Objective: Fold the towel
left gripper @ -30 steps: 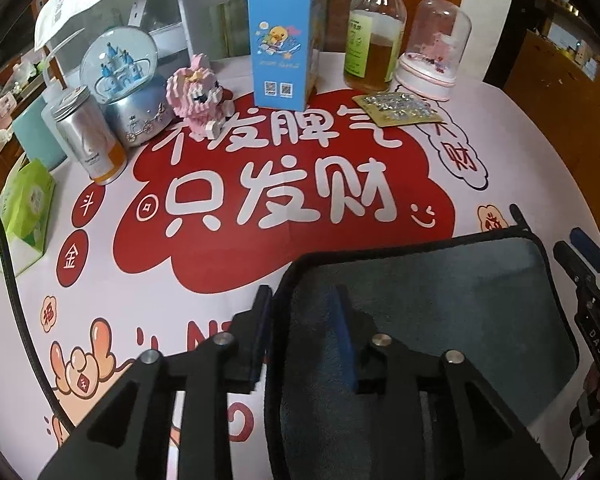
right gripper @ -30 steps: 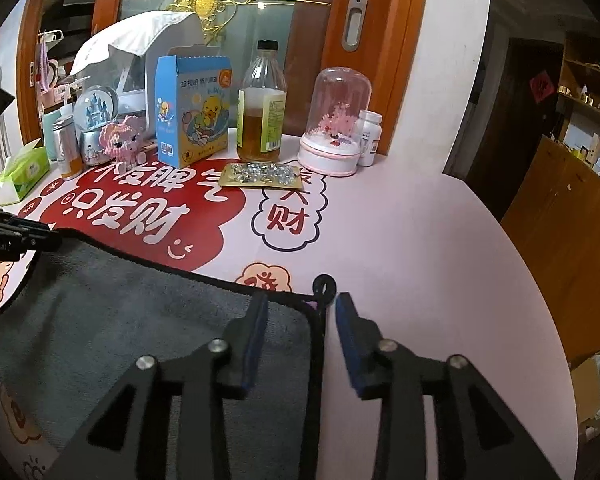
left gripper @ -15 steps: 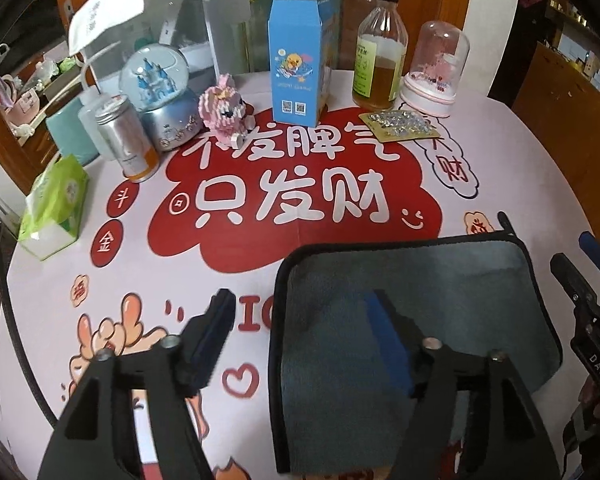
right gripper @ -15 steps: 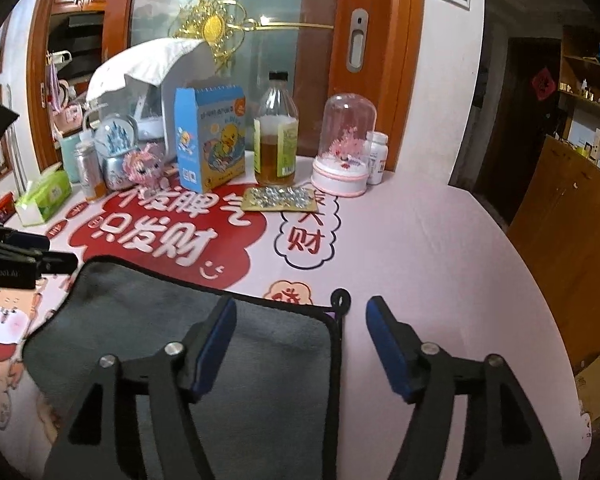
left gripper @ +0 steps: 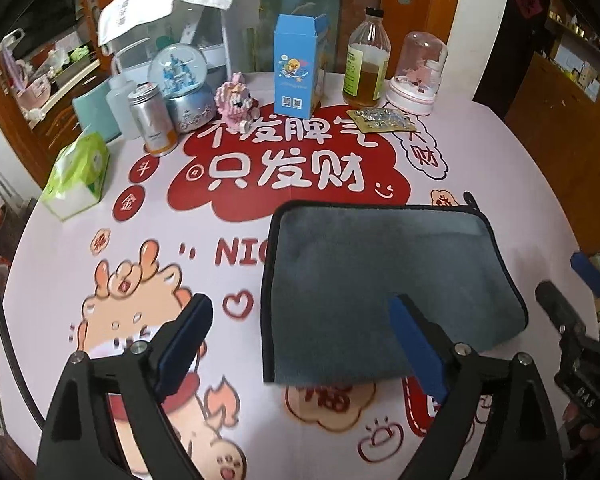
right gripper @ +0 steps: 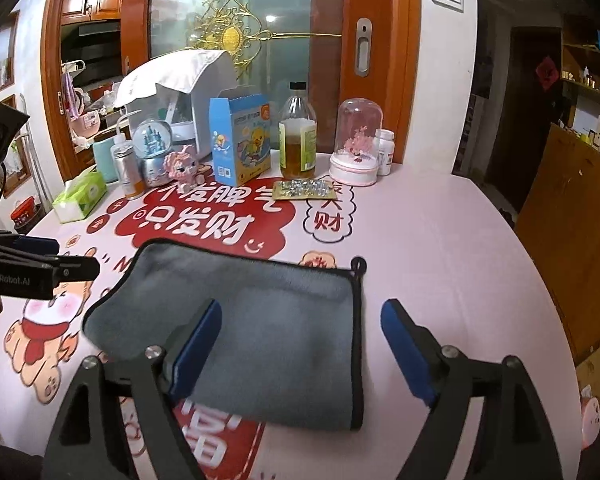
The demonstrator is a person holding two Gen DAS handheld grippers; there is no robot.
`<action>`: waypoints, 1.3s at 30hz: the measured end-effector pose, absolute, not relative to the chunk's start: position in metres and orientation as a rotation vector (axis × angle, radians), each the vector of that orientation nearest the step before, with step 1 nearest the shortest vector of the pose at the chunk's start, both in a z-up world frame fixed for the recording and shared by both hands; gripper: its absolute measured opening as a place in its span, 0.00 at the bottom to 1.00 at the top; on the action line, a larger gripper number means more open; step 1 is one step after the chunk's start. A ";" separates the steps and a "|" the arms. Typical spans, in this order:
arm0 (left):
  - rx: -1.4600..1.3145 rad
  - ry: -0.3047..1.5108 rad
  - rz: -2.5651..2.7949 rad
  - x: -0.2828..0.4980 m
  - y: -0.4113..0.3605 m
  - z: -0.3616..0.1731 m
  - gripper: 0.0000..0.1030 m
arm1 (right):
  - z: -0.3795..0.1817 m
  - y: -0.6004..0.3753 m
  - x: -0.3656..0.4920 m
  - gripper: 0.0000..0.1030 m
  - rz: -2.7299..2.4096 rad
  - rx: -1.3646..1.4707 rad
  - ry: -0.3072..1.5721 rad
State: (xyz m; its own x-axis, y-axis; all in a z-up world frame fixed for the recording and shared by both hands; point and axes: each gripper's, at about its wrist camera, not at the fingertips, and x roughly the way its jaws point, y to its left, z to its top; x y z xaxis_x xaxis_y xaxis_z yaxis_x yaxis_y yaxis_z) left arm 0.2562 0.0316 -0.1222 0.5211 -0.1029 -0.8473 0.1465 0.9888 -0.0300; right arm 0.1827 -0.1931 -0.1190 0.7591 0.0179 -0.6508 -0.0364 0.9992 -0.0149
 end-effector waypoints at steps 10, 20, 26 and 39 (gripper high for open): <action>0.009 1.005 -0.130 0.197 0.041 -0.112 0.92 | -0.115 -0.195 0.122 0.92 0.057 0.023 0.762; 0.003 0.999 -0.152 0.124 0.040 -0.097 0.98 | -0.106 -0.202 0.073 1.00 0.070 0.106 0.820; 0.012 0.990 -0.152 0.097 0.041 -0.078 0.99 | -0.092 -0.200 0.048 1.00 0.065 0.076 0.855; 0.035 0.953 -0.242 0.058 0.022 -0.025 0.99 | -0.039 -0.204 0.011 1.00 0.024 0.058 0.945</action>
State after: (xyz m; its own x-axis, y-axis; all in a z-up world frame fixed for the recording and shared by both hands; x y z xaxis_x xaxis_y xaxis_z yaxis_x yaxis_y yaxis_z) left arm 0.0578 0.0221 -0.0249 0.5541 -0.1896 -0.8106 0.2206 0.9724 -0.0767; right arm 0.0112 -0.2041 -0.0388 0.5855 0.0456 -0.8094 0.0051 0.9982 0.0600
